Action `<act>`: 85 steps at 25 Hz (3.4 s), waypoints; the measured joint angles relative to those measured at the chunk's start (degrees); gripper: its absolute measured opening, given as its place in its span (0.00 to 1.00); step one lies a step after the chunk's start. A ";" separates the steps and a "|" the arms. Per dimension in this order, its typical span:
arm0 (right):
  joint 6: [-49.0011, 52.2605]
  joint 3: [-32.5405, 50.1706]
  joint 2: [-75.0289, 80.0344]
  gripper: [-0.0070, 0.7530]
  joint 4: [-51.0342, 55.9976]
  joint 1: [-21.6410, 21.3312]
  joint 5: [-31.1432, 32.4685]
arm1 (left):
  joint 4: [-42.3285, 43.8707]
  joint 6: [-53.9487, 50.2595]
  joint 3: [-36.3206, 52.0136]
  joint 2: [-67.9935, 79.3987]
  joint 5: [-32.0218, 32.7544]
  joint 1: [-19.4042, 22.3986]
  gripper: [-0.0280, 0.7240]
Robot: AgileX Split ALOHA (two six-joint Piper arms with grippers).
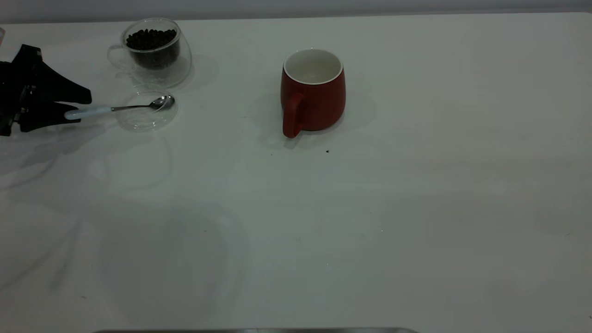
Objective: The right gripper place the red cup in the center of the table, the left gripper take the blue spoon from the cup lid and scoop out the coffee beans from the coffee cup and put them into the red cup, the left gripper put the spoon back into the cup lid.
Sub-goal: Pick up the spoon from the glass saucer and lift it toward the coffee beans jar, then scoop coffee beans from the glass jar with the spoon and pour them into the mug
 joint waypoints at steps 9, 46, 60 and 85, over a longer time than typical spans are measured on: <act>0.00 0.00 0.00 0.71 0.00 0.00 0.00 | 4.52 -3.07 0.00 1.35 -0.02 0.00 0.66; 0.00 0.00 0.00 0.71 0.00 0.00 0.00 | 0.11 -3.16 -0.06 1.53 3.74 -0.11 0.22; 0.00 0.00 0.00 0.71 0.00 0.00 0.00 | -5.34 -3.67 -0.06 1.53 9.12 -0.11 0.20; 0.00 0.00 0.00 0.71 0.00 0.00 0.00 | 7.57 -13.46 -0.61 -15.46 10.73 -0.11 0.20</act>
